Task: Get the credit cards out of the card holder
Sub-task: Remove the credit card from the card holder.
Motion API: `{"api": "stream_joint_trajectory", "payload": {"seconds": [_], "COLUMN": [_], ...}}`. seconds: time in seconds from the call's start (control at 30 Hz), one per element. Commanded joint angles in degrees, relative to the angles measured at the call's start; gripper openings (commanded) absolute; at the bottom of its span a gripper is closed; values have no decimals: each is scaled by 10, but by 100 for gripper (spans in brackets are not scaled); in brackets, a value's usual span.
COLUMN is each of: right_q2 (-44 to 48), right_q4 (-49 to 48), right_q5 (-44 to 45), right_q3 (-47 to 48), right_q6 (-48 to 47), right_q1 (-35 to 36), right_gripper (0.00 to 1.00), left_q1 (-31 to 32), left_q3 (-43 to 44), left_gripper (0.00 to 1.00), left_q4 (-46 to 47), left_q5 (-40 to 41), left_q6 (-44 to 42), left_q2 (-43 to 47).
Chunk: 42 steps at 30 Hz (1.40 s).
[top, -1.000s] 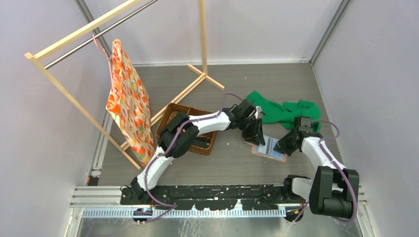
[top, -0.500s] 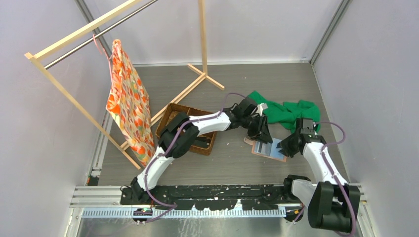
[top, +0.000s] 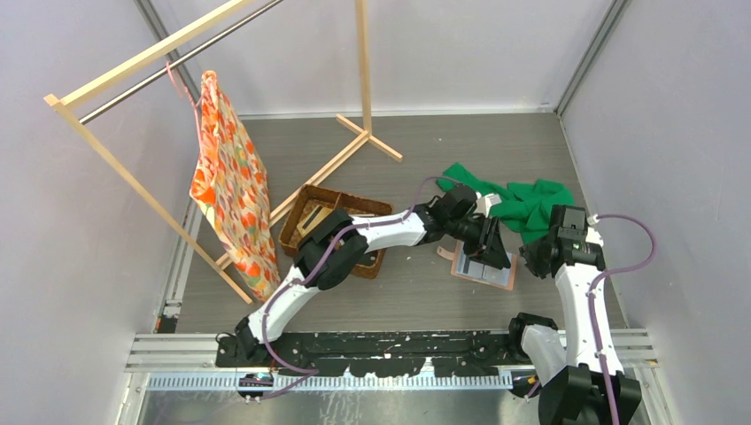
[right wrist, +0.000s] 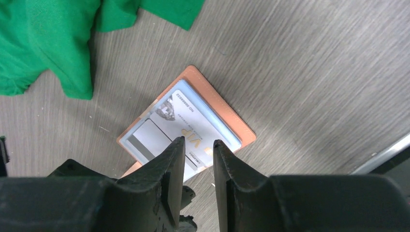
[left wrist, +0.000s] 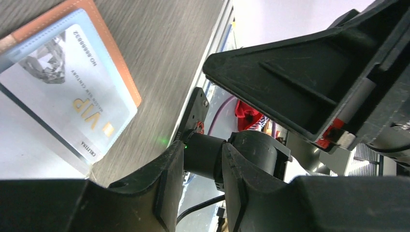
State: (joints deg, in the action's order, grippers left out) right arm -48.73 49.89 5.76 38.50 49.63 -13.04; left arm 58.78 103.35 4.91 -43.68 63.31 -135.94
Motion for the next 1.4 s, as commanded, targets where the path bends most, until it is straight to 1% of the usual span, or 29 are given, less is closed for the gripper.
{"api": "stream_joint_trajectory", "payload": {"seconds": [0.0,0.13,0.27,0.33,0.4,0.6,0.77,0.9,1.17,1.37], "right_q2": [8,3,-4,-20,-39,-83,-123,-135,-144,-155], "right_q4": [27,15,-39,-53,-60,-97,-129,-144,-155,-170], "right_q5": [22,1,-86,-104,-97,-91,-93,-92,-67,-88], "right_q3": [22,15,-13,-23,-25,-34,-49,-61,-68,-83], "right_q6": [-4,-12,-29,-32,-36,-48,-51,-50,-38,-31], "right_q1": [-6,-7,-7,-6,-7,-6,-7,-8,-14,-29], "right_gripper": [34,34,32,30,29,29,29,29,30,30], "left_q1": [-8,-20,-36,-39,-39,-39,-39,-38,-37,-31], "left_q3": [-1,-39,-72,-66,-56,-39,-26,-11,1,16], "left_gripper": [37,37,37,40,42,48,49,55,55,56], "left_q4": [41,45,20,-15,-46,-70,-76,-101,-110,-116], "left_q5": [-16,-8,9,18,28,42,47,51,54,50], "left_q6": [8,5,-7,-24,-39,-45,-44,-59,-60,-63], "left_q2": [19,45,59,56,52,36,24,20,7,-3]}}
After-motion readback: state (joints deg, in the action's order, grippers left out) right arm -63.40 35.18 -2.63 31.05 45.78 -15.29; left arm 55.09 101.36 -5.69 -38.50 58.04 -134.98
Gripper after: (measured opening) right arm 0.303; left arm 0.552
